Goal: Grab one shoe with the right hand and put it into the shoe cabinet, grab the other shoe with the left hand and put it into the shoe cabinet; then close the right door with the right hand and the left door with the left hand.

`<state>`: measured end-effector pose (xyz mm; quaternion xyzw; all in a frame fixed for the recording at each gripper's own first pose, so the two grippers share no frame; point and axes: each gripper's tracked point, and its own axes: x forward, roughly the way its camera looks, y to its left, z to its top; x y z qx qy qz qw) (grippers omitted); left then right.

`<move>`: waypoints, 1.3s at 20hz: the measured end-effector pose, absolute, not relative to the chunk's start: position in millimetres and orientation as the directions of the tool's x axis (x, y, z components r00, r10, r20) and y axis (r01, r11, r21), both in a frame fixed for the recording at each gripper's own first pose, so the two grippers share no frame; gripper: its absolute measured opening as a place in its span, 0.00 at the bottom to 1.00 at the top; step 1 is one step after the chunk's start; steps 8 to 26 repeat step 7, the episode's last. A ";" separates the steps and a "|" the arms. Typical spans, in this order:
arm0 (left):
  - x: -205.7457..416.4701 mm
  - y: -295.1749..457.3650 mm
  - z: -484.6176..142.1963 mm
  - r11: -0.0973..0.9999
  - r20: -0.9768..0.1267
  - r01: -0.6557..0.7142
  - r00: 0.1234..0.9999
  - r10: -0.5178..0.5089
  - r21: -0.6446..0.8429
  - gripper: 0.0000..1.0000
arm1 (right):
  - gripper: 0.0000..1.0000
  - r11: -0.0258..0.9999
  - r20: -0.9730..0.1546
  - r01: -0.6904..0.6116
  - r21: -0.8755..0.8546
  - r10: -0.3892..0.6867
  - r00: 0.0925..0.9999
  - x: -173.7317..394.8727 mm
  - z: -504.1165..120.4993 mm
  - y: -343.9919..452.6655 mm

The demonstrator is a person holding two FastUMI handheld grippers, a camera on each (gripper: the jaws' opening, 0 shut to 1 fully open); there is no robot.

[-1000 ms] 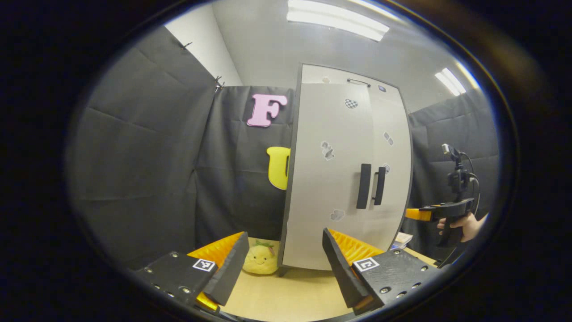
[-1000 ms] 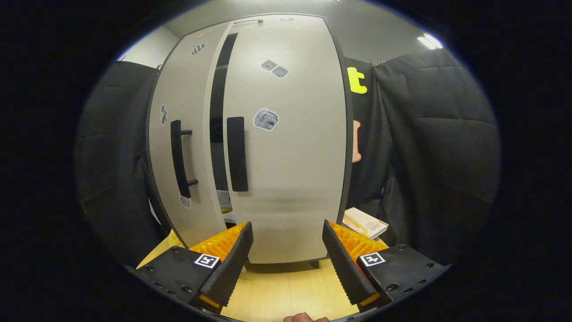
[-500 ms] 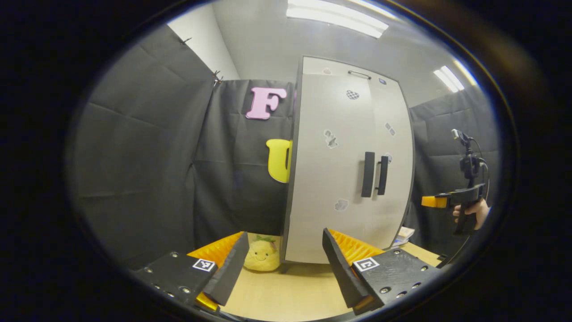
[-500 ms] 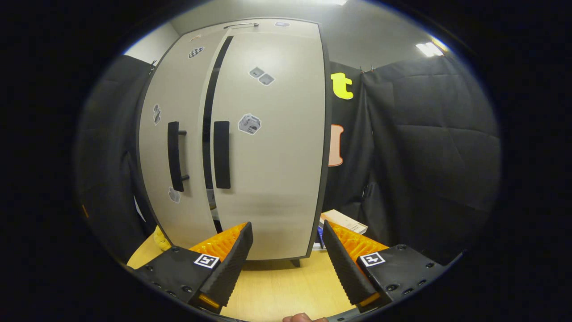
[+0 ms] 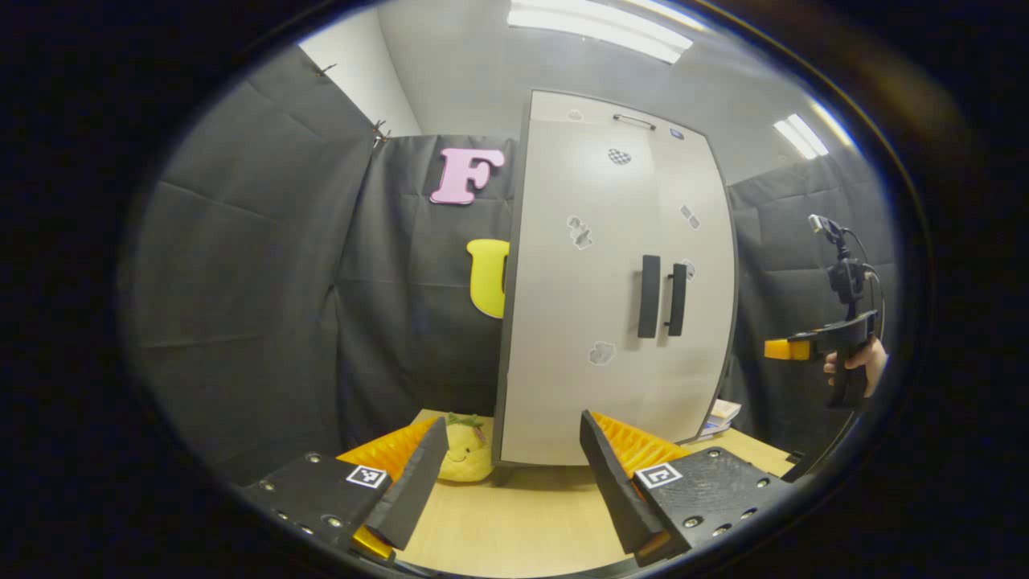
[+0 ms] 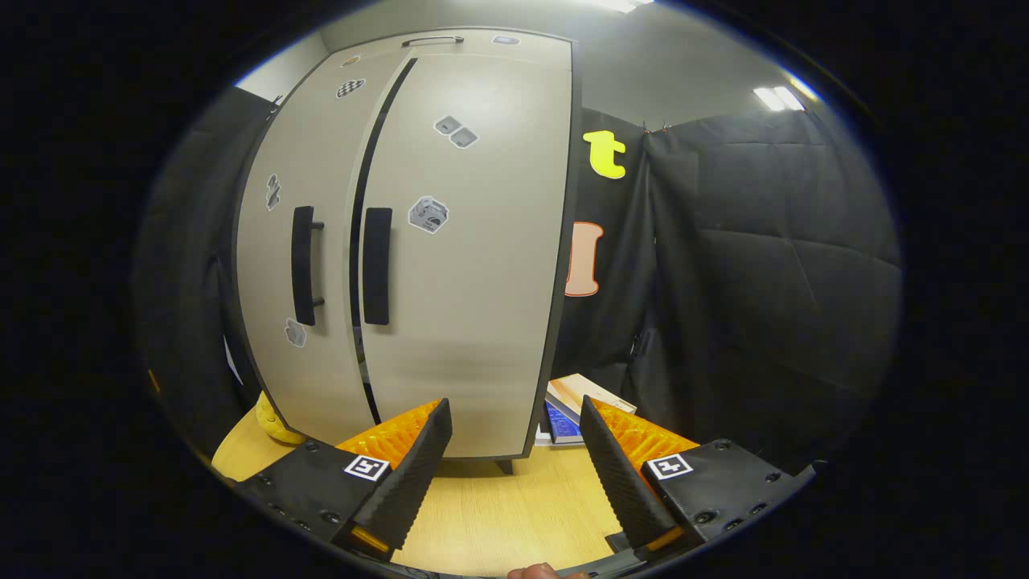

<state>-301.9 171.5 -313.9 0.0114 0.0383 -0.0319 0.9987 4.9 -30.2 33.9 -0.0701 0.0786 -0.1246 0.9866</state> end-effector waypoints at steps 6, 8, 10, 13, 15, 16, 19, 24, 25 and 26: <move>-306.2 136.8 -304.9 0.996 -0.094 0.010 0.996 -0.001 0.086 0.95 | 1.00 0.974 -0.181 0.200 -0.110 -0.217 0.959 16.0 16.4 -60.5; -305.9 127.9 -301.6 0.995 -0.090 -0.009 0.996 0.018 0.095 0.93 | 1.00 0.977 -0.174 0.184 -0.108 -0.201 0.964 18.4 18.4 -67.4; -305.9 127.9 -301.6 0.995 -0.090 -0.009 0.996 0.018 0.095 0.93 | 1.00 0.977 -0.174 0.184 -0.108 -0.201 0.964 18.4 18.4 -67.4; -305.9 127.9 -301.6 0.995 -0.090 -0.009 0.996 0.018 0.095 0.93 | 1.00 0.977 -0.174 0.184 -0.108 -0.201 0.964 18.4 18.4 -67.4; -305.9 127.9 -301.6 0.995 -0.090 -0.009 0.996 0.018 0.095 0.93 | 1.00 0.977 -0.174 0.184 -0.108 -0.201 0.964 18.4 18.4 -67.4; -305.9 127.9 -301.6 0.995 -0.090 -0.009 0.996 0.018 0.095 0.93 | 1.00 0.977 -0.174 0.184 -0.108 -0.201 0.964 18.4 18.4 -67.4; -305.9 127.9 -301.6 0.995 -0.090 -0.009 0.996 0.018 0.095 0.93 | 1.00 0.977 -0.174 0.184 -0.108 -0.201 0.964 18.4 18.4 -67.4; -305.9 127.9 -301.6 0.995 -0.090 -0.009 0.996 0.018 0.095 0.93 | 1.00 0.977 -0.174 0.184 -0.108 -0.201 0.964 18.4 18.4 -67.4; -305.9 127.9 -301.6 0.995 -0.090 -0.009 0.996 0.018 0.095 0.93 | 1.00 0.977 -0.174 0.184 -0.108 -0.201 0.964 18.4 18.4 -67.4; -305.9 127.9 -301.6 0.995 -0.090 -0.009 0.996 0.018 0.095 0.93 | 1.00 0.977 -0.174 0.184 -0.108 -0.201 0.964 18.4 18.4 -67.4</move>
